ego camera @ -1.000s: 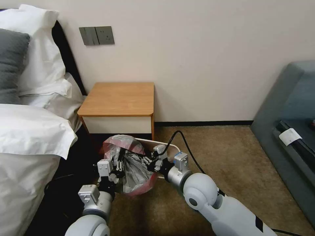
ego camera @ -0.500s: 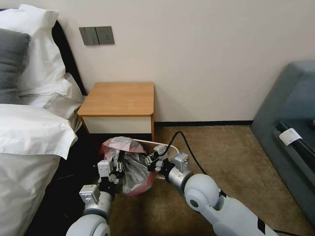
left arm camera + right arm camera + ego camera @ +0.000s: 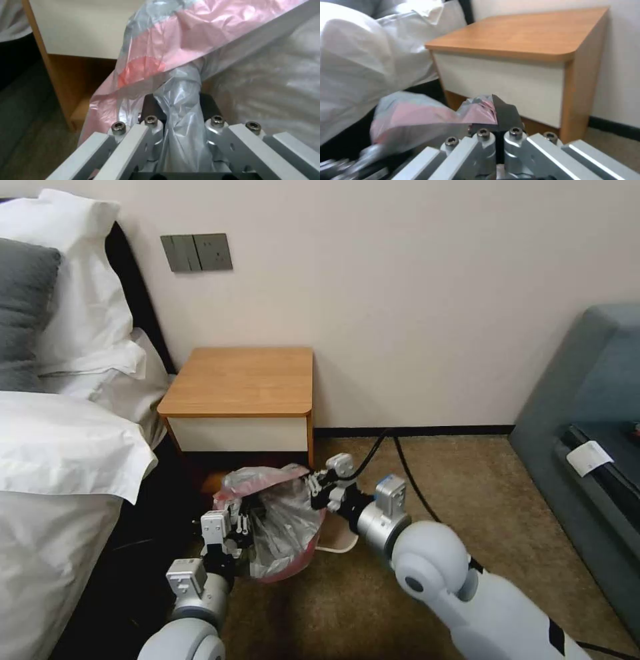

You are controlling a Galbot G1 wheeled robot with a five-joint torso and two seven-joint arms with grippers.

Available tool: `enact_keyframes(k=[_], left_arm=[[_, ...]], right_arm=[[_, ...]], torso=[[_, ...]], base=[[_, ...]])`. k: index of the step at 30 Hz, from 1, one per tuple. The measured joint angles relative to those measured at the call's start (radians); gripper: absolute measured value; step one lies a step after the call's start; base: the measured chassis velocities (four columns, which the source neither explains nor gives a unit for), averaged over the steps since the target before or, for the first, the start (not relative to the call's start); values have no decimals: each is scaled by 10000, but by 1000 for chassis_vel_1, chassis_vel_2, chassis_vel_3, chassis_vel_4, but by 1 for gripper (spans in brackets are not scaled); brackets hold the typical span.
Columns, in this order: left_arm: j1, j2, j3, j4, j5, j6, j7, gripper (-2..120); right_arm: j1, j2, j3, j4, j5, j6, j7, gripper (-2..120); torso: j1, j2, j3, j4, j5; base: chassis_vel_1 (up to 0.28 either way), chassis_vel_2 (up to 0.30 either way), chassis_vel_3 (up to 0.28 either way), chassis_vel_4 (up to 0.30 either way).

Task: Pick up the garbage bag from the table and place it over the trash can.

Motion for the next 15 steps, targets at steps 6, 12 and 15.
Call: enact_keyframes(k=[6,12,15], left_arm=[[266,104,162,-90,331,-234,46,11],[503,213,269,-67,1181,-893,230,11],[559,221,288,-45,1635,-1332,362,11]], right_arm=[[604,-270,12,-395,168,7,34,0],[1380,-975,-150,-876,387,-78,76,0],[1484,-1281,-271,-1072,207,-111,-55,0]], torso=[[0,0,0,2,0],[0,0,0,0,0],[-1,0,0,1,0]], base=[[0,0,0,0],[0,0,0,0],[0,0,0,0]])
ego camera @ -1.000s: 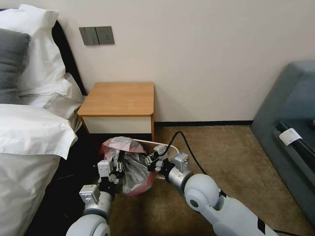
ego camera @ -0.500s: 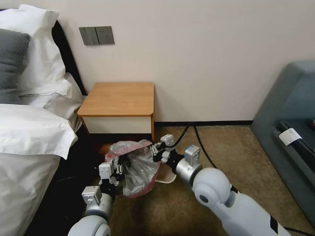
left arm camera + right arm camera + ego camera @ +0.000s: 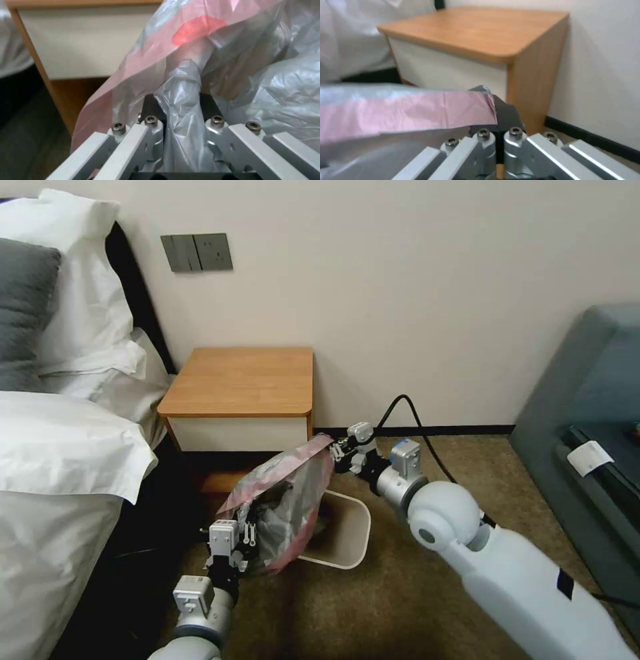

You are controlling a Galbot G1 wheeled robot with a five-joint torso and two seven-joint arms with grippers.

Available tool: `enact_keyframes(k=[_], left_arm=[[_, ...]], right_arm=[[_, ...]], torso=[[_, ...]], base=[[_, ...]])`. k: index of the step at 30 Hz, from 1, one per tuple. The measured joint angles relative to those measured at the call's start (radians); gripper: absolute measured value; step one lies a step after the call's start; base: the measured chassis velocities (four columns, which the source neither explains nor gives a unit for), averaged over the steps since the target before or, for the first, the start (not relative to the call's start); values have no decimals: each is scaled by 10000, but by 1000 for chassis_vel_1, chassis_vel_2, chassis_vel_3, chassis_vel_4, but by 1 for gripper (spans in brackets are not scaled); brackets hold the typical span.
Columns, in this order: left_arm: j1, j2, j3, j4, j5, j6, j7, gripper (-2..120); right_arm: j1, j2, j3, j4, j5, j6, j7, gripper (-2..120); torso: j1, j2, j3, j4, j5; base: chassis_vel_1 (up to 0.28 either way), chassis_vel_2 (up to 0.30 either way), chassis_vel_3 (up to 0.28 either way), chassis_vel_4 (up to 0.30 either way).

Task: Pick up the garbage bag from the table and place it over the trash can.

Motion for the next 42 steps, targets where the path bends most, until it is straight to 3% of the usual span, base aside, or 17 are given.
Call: enact_keyframes(k=[8,20,24,27,29,33,39,42], left_arm=[[116,26,42,-56,252,-873,289,11],[-117,-56,-110,-259,-384,-964,300,11],[-302,-65,-359,-302,-788,-771,243,11],[-361,-75,-427,-302,-956,-680,202,11],[-400,-88,-456,-292,-1030,-623,171,11],[-555,-168,-658,-117,-1237,-343,42,11],[-678,-200,-918,137,-1324,-81,-124,11],[-715,-207,-1059,204,-1213,87,-138,11]], right_arm=[[190,-401,4,-637,-653,-143,-430,0],[-136,-1442,221,-729,-1631,-339,-1597,2],[-890,-1914,804,-347,-3056,261,-2457,20],[-1173,-2032,1167,-117,-3381,428,-2683,28],[-1312,-2091,1366,16,-3451,479,-2752,32],[-2038,-2269,2289,786,-3489,670,-2951,53],[-2767,-2303,2937,1515,-3488,879,-3220,70],[-3136,-2172,3102,1996,-3729,1853,-3215,86]], torso=[[1,0,0,-1,0],[1,0,0,1,1],[0,0,-1,-1,-2],[0,0,-1,-2,0],[0,0,-1,-1,0],[0,0,-1,1,0],[1,0,-1,0,-1],[1,0,-1,-2,-1]], base=[[0,0,0,0],[0,0,0,0],[0,0,0,0],[0,0,0,0],[0,0,0,0],[0,0,0,0],[0,0,0,0],[0,0,0,0]])
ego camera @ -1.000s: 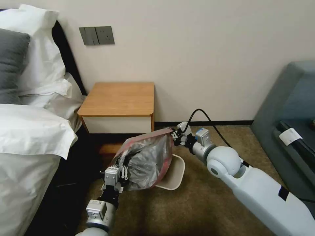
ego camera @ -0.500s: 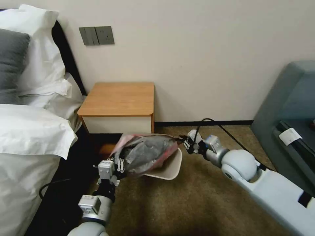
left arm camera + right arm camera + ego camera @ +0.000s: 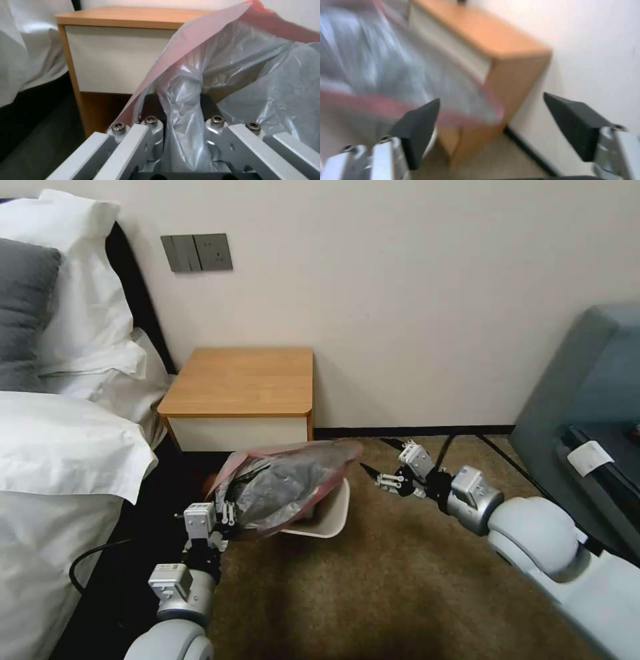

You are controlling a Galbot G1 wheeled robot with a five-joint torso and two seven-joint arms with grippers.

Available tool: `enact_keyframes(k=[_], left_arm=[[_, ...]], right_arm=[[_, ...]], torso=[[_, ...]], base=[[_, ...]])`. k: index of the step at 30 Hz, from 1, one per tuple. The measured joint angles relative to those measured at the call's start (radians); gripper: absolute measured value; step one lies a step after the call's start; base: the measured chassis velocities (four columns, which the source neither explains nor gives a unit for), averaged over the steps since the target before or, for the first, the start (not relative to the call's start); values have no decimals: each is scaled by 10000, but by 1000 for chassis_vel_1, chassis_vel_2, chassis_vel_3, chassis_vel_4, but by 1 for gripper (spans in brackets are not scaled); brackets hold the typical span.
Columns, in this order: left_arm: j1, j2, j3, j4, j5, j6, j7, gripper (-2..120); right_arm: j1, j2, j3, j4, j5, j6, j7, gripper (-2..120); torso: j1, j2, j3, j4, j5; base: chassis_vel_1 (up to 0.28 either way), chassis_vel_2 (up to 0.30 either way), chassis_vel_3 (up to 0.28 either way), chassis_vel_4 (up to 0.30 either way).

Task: Pick up the garbage bag from the table and place it over the trash can.

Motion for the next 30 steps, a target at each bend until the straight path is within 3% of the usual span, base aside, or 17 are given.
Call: enact_keyframes(k=[2,4,6,8,11,13,15,20,30], left_arm=[[3,2,2,3,47,0,19,11],[34,49,98,42,661,-58,247,11],[40,94,151,73,1026,-124,369,11],[39,116,170,84,1176,-162,424,11],[44,167,282,105,1531,-257,588,11],[51,167,303,105,1573,-268,609,11],[77,151,363,108,1754,-307,657,11],[87,139,364,149,1961,-398,674,11],[25,114,347,316,1997,-405,631,11]], right_arm=[[21,26,-26,0,-88,144,8,88],[502,346,-542,-247,-1424,1515,19,98],[824,499,-955,-354,-1912,1785,145,100],[1020,574,-1252,-409,-2050,1801,239,100],[2242,906,-2604,-1019,-2341,1534,259,100],[2492,969,-2806,-1152,-2366,1485,206,100],[3600,1279,-3700,-1662,-2325,1208,86,100],[4443,1645,-4567,-1993,-2217,907,-29,100],[4592,1834,-4986,-1976,-2180,687,-113,100]], torso=[[0,0,0,0,0],[0,0,1,2,1],[-1,0,1,3,0],[0,0,1,2,0],[0,0,2,2,0],[0,0,1,3,1],[-1,0,2,5,0],[-1,0,2,4,0],[0,0,1,1,0]], base=[[0,0,0,0],[0,0,0,0],[0,0,0,0],[0,0,0,0],[0,0,0,0],[0,0,0,0],[0,0,0,0],[0,0,0,0],[0,0,0,0]])
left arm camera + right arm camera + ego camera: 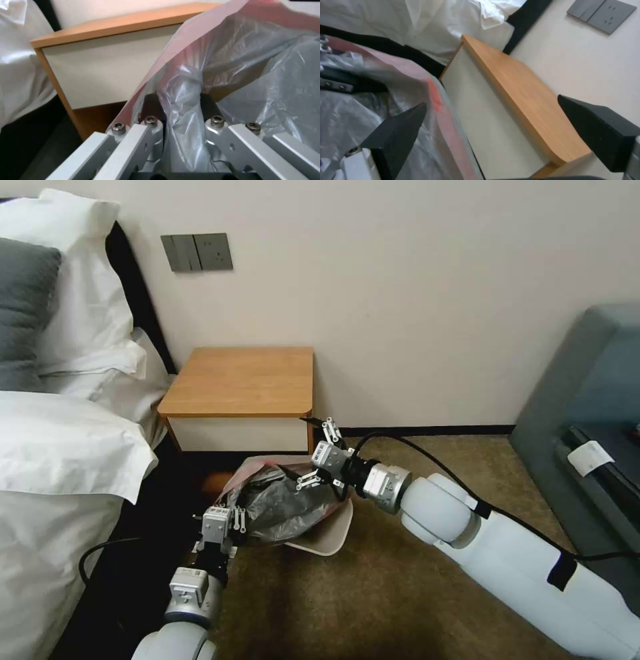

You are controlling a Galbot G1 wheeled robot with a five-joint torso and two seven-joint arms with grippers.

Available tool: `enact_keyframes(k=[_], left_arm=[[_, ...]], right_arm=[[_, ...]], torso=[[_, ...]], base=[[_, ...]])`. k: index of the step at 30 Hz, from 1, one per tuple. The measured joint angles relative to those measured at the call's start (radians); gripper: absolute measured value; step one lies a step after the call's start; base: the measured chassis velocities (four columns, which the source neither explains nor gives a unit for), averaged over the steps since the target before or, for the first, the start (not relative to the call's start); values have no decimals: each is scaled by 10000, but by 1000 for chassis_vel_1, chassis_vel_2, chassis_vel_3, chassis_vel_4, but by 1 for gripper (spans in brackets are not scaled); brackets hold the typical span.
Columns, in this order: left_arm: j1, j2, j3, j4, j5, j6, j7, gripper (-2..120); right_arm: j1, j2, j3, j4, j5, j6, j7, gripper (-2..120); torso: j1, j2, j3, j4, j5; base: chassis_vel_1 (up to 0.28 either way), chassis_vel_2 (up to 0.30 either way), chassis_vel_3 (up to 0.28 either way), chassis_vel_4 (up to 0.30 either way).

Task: Pick up the garbage bag from the table and place it over the trash can.

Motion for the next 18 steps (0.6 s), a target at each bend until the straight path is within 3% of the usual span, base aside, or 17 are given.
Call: enact_keyframes(k=[18], left_arm=[[268,20,465,-36,697,-399,64,11]], right_arm=[[350,216,-283,-449,-15,-45,32,100]], torso=[[0,0,-1,1,2]], base=[[0,0,0,0]])
